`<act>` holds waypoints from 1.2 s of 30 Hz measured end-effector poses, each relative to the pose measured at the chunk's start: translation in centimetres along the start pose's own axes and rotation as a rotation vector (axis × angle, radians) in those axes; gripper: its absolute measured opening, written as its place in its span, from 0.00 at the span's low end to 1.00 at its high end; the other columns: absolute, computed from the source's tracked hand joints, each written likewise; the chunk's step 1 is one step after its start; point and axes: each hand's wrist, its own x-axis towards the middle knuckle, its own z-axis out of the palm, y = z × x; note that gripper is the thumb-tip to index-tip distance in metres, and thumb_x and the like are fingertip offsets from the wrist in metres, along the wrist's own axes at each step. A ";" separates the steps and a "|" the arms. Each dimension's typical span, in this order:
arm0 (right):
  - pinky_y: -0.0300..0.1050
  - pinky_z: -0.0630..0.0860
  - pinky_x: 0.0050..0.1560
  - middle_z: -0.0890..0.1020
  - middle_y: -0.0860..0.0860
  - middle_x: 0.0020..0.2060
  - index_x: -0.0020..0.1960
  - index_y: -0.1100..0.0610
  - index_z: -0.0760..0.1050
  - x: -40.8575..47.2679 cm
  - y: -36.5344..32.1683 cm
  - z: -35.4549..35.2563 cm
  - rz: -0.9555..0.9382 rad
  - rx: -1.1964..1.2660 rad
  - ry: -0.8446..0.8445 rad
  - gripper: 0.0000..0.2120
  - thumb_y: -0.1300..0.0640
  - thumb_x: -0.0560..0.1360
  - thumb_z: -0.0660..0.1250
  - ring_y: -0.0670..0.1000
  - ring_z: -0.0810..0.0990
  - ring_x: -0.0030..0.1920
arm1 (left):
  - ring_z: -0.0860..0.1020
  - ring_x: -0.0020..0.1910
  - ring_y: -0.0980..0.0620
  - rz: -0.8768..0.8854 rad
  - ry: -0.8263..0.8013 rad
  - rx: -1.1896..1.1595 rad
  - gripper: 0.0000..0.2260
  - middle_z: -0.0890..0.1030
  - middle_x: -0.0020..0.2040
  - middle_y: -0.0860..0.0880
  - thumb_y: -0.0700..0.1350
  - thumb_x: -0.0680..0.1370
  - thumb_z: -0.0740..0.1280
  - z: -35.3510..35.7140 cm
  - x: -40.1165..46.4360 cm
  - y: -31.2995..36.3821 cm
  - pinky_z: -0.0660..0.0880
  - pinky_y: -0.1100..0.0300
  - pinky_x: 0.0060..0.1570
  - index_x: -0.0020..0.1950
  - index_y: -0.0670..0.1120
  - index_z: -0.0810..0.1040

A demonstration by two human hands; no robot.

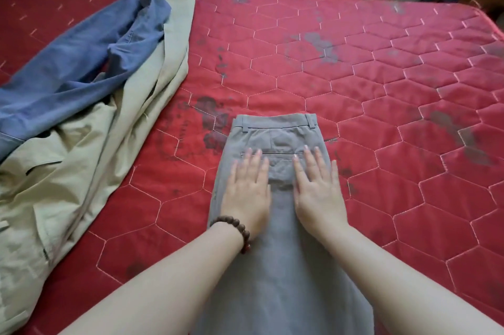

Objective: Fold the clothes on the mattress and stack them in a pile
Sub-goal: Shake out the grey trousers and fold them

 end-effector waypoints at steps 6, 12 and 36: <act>0.51 0.42 0.77 0.52 0.48 0.77 0.78 0.55 0.53 -0.3 -1.2 3.3 -0.057 0.058 -0.023 0.26 0.49 0.81 0.45 0.48 0.51 0.77 | 0.34 0.76 0.43 -0.006 -0.078 0.114 0.26 0.36 0.77 0.54 0.59 0.79 0.39 3.5 -0.3 -0.3 0.33 0.38 0.71 0.76 0.60 0.37; 0.68 0.30 0.70 0.47 0.48 0.78 0.78 0.55 0.44 0.7 1.4 2.5 0.154 -0.294 -0.045 0.30 0.43 0.79 0.36 0.48 0.44 0.78 | 0.36 0.76 0.37 -0.059 -0.099 0.134 0.35 0.35 0.78 0.43 0.70 0.73 0.38 2.7 0.6 -2.6 0.39 0.42 0.74 0.77 0.58 0.34; 0.62 0.34 0.73 0.43 0.52 0.78 0.76 0.42 0.38 -6.7 -4.4 4.5 0.103 -0.106 -0.095 0.28 0.39 0.79 0.43 0.56 0.38 0.77 | 0.43 0.78 0.45 0.009 -0.155 0.070 0.31 0.47 0.79 0.47 0.56 0.76 0.41 2.3 -10.1 0.4 0.40 0.42 0.74 0.79 0.50 0.50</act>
